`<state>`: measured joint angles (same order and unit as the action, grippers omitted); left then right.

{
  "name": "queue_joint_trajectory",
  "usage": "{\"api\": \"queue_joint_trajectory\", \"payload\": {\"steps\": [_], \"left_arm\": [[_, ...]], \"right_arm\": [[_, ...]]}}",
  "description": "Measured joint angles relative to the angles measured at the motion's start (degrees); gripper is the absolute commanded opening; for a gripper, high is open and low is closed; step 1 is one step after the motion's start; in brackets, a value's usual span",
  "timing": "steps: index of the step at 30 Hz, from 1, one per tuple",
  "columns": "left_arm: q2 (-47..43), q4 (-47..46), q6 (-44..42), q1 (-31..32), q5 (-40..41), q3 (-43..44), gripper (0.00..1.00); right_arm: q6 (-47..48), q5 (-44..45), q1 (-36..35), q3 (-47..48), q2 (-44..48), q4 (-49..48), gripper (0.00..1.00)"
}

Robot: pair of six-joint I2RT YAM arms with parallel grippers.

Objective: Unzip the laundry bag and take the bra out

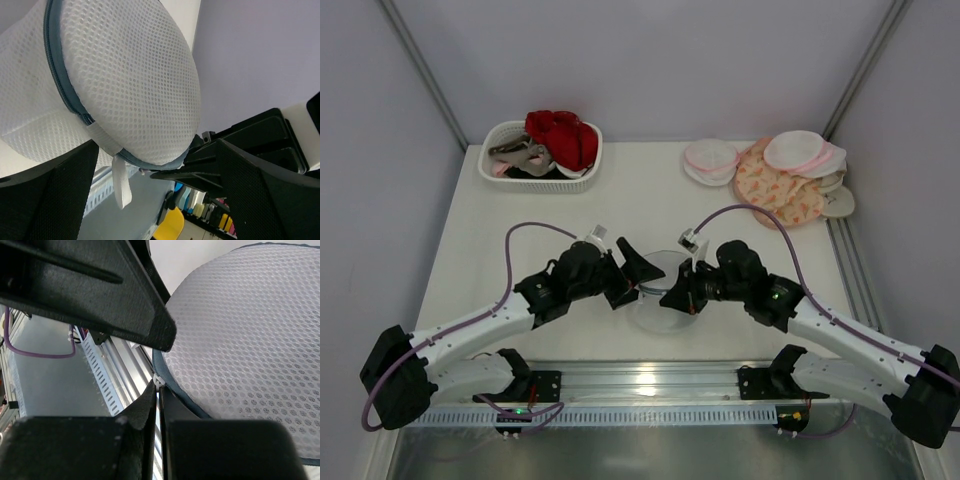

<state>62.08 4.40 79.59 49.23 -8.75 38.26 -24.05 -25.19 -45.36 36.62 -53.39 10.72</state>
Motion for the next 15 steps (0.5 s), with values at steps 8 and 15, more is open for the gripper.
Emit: {"api": "queue_joint_trajectory", "payload": {"steps": [8,15], "left_arm": [[-0.22,-2.95,1.88,0.00,3.39,-2.21,0.54],[0.44,-5.14,2.67,0.02,4.57,-2.32,0.00]], "right_arm": [[0.15,1.44,-2.21,0.00,0.00,0.09,0.04],[0.26,2.91,-3.34,0.00,0.50,1.25,0.04]]}}
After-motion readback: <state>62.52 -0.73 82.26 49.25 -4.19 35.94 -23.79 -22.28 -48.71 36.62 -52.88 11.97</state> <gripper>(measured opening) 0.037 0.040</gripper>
